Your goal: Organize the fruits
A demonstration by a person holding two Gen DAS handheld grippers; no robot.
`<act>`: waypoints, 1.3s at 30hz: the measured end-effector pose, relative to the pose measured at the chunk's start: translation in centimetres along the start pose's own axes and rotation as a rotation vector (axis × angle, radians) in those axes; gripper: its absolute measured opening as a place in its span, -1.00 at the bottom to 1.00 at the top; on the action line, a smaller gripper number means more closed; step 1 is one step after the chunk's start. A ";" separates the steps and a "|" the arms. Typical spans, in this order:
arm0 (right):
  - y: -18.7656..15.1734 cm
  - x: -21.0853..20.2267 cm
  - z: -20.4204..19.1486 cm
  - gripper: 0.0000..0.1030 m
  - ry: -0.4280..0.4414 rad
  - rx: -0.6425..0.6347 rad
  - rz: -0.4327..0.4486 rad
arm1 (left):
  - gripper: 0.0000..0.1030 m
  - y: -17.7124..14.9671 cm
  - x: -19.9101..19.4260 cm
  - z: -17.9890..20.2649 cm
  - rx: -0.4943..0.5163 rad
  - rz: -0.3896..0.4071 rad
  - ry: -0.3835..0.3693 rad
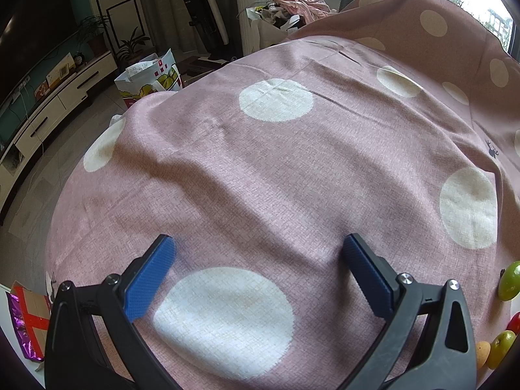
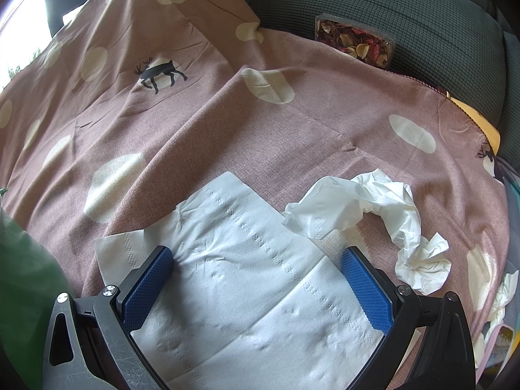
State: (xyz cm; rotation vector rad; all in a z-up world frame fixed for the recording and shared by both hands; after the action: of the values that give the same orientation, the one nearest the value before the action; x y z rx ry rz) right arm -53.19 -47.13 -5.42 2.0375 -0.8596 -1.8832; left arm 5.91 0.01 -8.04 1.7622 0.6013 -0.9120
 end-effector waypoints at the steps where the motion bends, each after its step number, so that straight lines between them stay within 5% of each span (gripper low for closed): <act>1: 0.0 0.0 0.0 0.98 0.000 0.000 0.000 | 1.00 0.0 -0.1 -0.1 0.000 0.000 0.000; 39: 0.0 0.0 0.0 0.98 0.000 0.000 0.000 | 1.00 -0.1 0.0 0.0 -0.005 -0.004 0.003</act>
State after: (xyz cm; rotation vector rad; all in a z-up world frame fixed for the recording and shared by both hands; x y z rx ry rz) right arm -53.21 -47.11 -5.47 2.0375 -0.8599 -1.8828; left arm 5.83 0.04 -8.16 1.7589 0.6087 -0.9097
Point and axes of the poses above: each gripper's, at about its wrist camera, not at the fingertips, and x roughly the way its jaws point, z to its right, y to its top, the point moved 10 cm from there along x, roughly the way its jaws point, and after that the axes turned 14 degrees about x, right-handed, at the moved point
